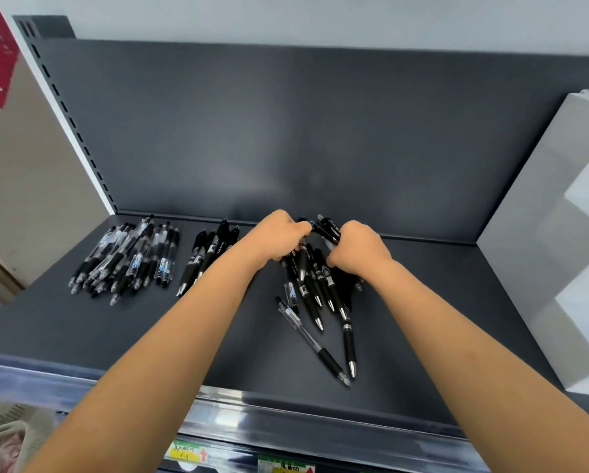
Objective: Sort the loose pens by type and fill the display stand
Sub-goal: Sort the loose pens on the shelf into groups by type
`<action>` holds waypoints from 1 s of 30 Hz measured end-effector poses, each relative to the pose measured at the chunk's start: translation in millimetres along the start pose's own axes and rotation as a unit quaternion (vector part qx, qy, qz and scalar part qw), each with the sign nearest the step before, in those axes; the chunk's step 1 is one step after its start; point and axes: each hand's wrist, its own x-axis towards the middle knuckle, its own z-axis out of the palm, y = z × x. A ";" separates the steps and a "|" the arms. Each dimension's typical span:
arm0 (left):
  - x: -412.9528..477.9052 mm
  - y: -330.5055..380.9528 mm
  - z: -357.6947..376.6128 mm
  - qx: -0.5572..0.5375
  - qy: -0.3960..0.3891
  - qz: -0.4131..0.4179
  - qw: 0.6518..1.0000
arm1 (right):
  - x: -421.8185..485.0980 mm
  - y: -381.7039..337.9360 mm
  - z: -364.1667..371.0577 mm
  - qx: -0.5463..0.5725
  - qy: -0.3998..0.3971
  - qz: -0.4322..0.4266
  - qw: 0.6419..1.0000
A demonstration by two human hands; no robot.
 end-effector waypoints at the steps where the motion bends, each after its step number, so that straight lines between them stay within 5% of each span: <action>1: -0.7 0.2 -0.5 -0.001 -0.004 -0.003 1.000 | -1.0 -0.6 -0.1 -0.015 -0.003 0.002 1.000; 9: -5.1 -4.2 -13.5 0.005 0.014 -0.009 1.000 | 1.2 9.9 -2.2 0.023 0.044 0.021 0.999; 19: -9.0 -8.9 1.8 0.076 -0.025 -0.083 0.993 | -7.8 10.5 -5.5 0.046 0.005 0.040 0.998; 30: -6.5 -5.1 34.6 0.000 -0.039 -0.075 0.996 | -10.0 17.8 -16.2 0.291 0.000 0.028 0.956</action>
